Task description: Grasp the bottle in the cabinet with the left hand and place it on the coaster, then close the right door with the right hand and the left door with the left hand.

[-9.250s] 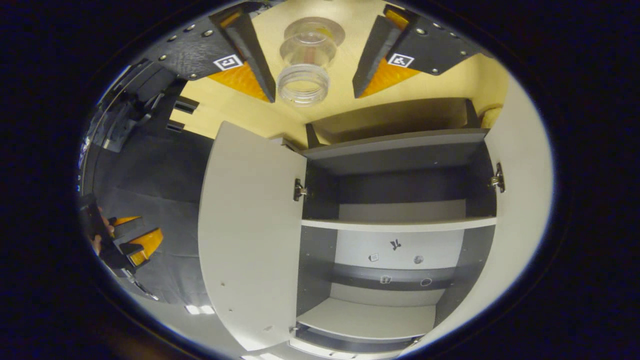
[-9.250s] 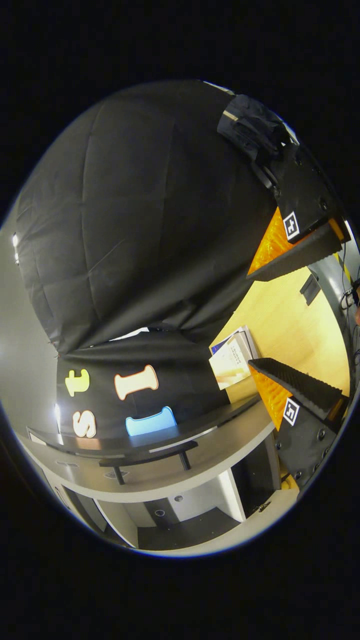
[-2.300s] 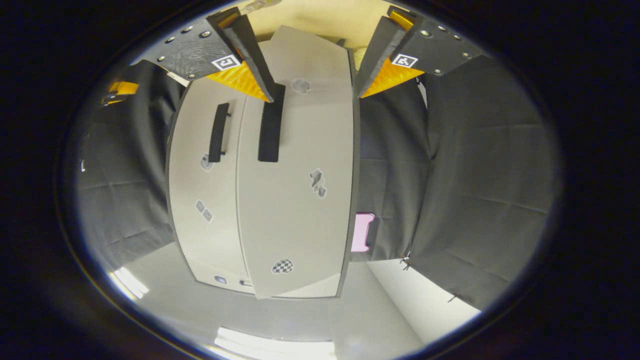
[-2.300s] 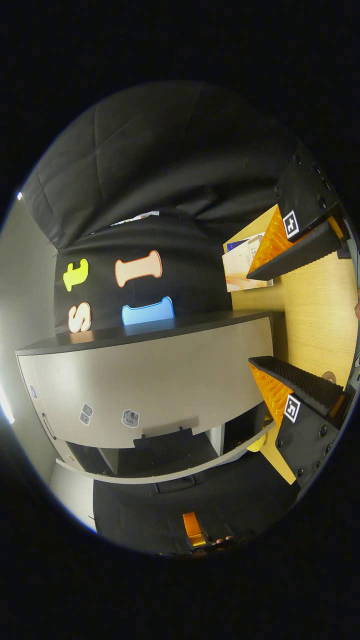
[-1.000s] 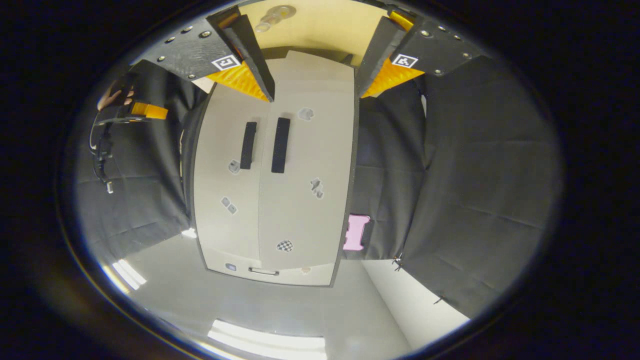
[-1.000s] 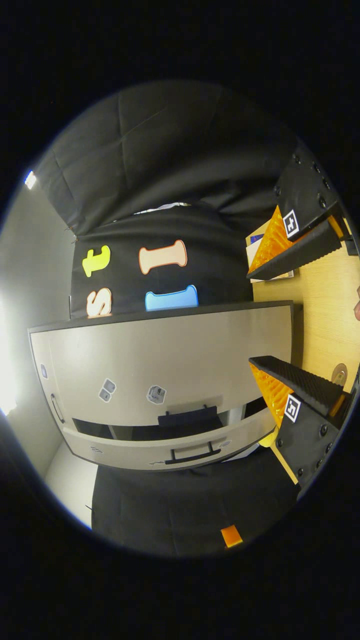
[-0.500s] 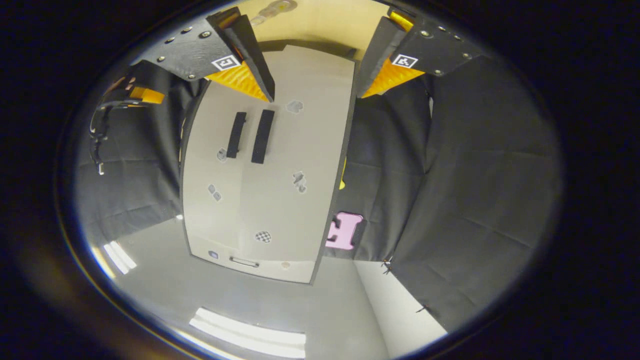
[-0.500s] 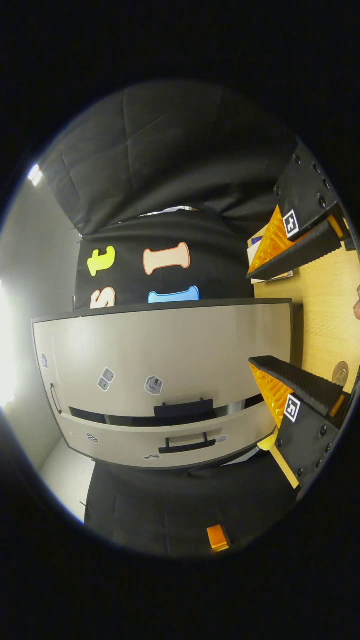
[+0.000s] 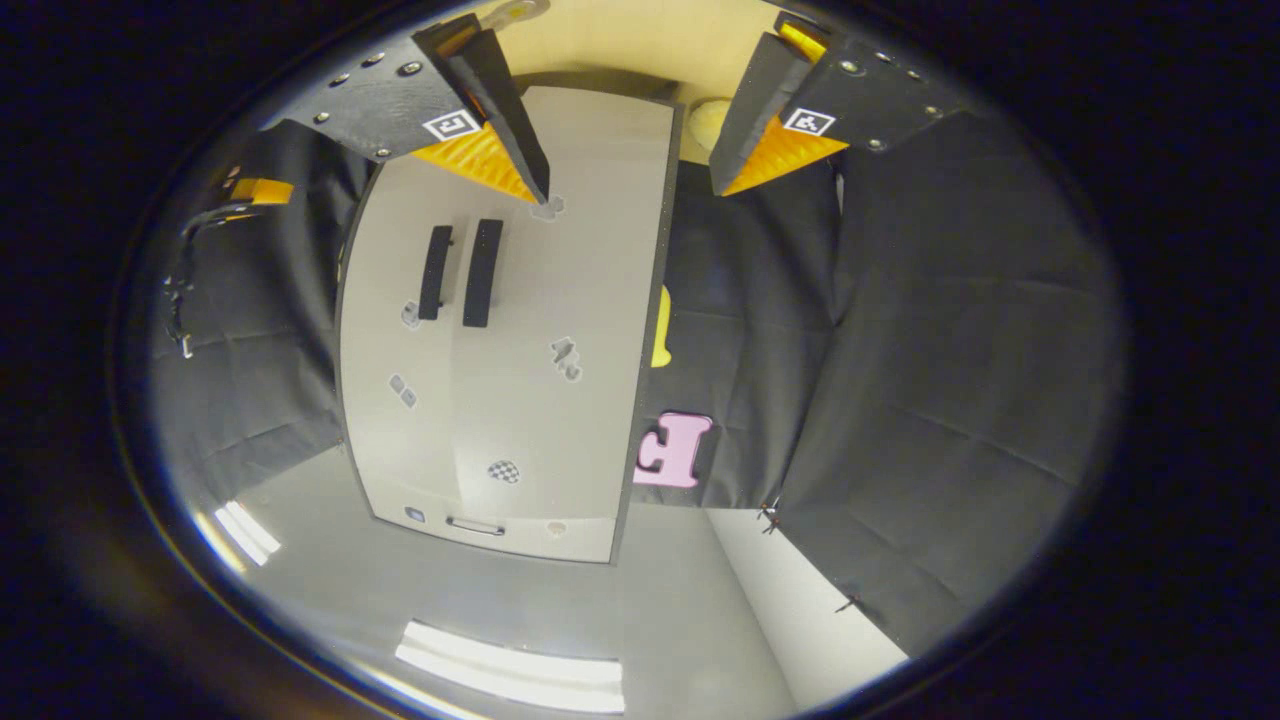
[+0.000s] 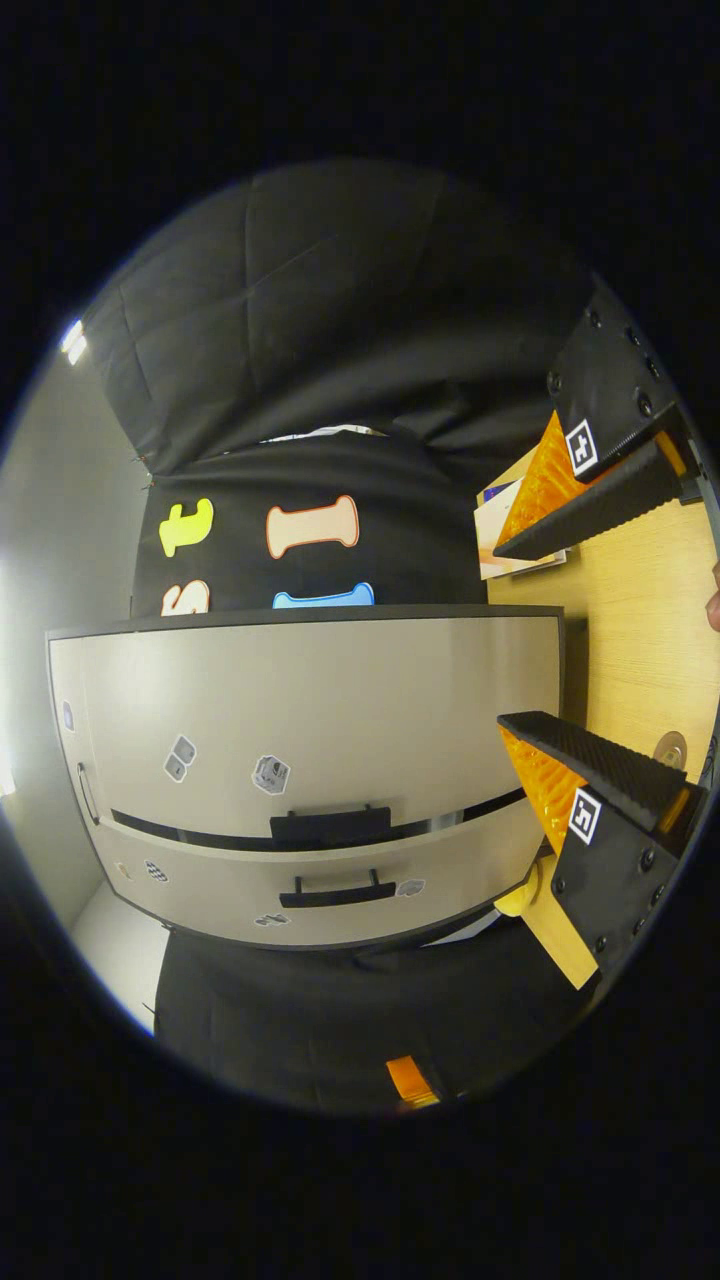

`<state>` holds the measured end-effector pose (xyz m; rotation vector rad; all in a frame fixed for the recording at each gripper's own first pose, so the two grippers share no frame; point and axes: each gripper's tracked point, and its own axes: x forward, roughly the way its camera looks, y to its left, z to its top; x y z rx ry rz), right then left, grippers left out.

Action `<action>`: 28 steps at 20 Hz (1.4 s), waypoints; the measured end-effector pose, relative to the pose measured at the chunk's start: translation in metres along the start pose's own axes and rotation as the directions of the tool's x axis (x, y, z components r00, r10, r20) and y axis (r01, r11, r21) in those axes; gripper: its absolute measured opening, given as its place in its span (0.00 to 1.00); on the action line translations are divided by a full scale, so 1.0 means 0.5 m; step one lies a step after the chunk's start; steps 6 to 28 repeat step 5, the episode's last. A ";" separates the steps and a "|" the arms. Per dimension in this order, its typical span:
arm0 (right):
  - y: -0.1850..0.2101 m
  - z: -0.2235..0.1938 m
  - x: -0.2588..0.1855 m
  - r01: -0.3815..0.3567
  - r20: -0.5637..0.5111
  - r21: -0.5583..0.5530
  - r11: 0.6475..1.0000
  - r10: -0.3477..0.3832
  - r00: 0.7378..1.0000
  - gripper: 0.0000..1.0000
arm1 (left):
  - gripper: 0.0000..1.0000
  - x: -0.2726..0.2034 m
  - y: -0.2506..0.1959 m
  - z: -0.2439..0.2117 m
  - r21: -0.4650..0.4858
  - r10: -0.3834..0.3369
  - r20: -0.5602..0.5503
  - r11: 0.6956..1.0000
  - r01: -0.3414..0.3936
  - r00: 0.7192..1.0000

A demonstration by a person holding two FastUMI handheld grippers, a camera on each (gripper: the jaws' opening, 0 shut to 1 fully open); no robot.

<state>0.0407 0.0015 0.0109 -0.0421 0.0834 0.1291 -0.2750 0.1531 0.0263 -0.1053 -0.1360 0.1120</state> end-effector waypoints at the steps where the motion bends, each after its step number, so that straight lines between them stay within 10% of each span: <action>1: 0.004 0.002 0.006 -0.003 0.000 0.002 1.000 0.003 1.000 0.97 | 0.93 0.004 0.001 -0.007 0.005 -0.007 -0.006 1.000 0.007 1.000; 28: 0.027 0.000 0.006 -0.026 -0.003 0.051 0.998 0.026 1.000 0.92 | 0.93 0.040 -0.011 -0.024 -0.013 -0.040 -0.026 0.999 0.040 0.999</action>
